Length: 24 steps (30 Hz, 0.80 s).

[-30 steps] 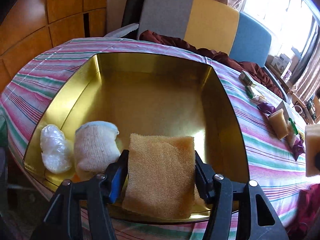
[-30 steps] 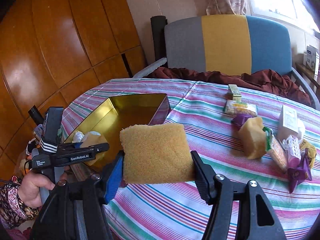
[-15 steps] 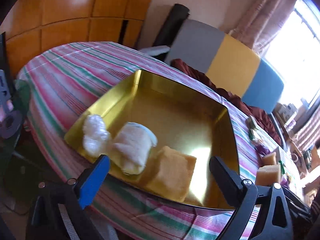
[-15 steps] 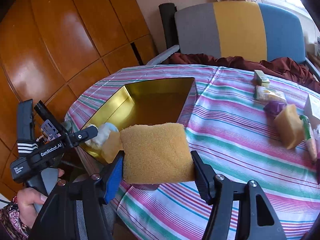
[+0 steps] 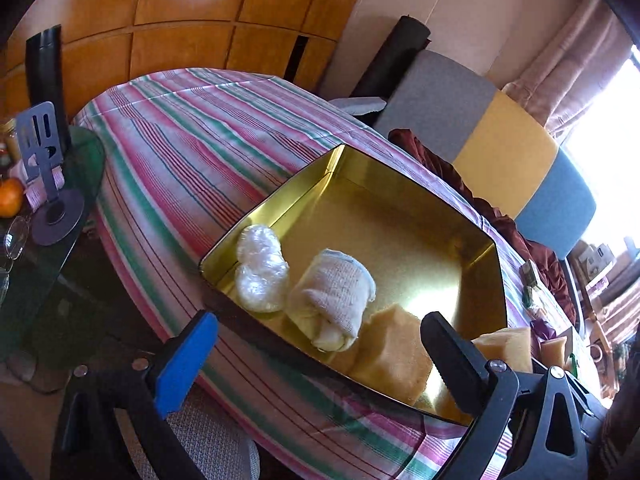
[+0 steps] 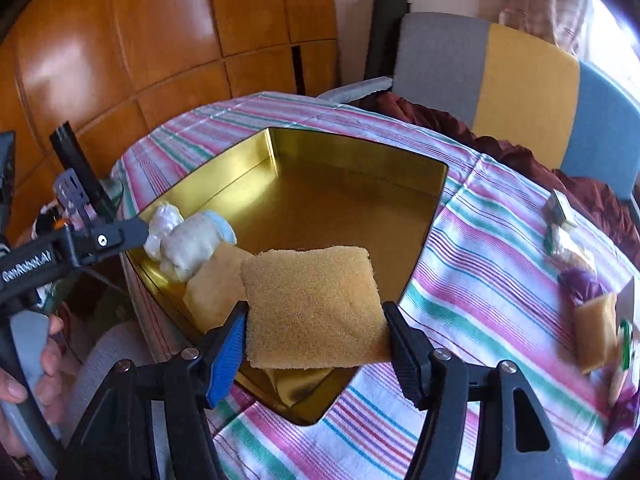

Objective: Organize objects
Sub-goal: 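Open both tools to release the sponges into the tray, then withdraw both tools from the tray back toward the remaining items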

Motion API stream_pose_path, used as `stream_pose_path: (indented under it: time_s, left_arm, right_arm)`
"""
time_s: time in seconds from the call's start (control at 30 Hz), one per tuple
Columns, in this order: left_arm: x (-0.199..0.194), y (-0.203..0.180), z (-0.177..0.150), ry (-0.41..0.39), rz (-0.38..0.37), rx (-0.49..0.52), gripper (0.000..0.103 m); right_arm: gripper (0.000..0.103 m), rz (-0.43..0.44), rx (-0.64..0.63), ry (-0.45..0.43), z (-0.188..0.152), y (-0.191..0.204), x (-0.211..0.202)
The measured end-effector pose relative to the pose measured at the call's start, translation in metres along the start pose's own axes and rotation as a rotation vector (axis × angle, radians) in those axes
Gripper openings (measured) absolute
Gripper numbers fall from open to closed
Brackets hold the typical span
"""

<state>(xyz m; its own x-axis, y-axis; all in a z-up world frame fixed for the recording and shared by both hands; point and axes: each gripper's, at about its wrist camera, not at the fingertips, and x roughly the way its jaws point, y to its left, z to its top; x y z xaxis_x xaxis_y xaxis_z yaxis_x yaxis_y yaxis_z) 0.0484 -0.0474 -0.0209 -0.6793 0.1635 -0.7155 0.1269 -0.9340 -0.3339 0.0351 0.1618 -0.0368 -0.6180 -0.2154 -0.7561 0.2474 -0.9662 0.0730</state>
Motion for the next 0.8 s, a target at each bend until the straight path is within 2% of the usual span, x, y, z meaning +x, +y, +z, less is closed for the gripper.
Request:
stream_pose_path:
  time_s: [0.1,0.2,0.27,0.57,0.8]
  left_arm:
    - [0.0,0.003,-0.001,0.004,-0.001,-0.009,0.102]
    - [0.002,0.003,-0.001,0.012,0.002,-0.012,0.102]
    - [0.002,0.004,-0.001,0.017,0.002,-0.015,0.102]
    - [0.004,-0.001,-0.004,0.034,-0.01,-0.02,0.102]
    - [0.003,-0.023,-0.012,0.049,-0.041,0.034,0.102]
  right_arm:
    - [0.067,-0.006,-0.046,0.034,0.001,0.006,0.009]
    - [0.073,-0.018,-0.082,0.04,-0.001,0.011,0.013]
    - [0.087,-0.009,-0.078,0.025,-0.002,0.011,0.011]
    - [0.088,0.008,0.039,-0.084,-0.003,-0.007,-0.017]
    - [0.088,-0.015,0.135,-0.091,-0.007,-0.027,-0.034]
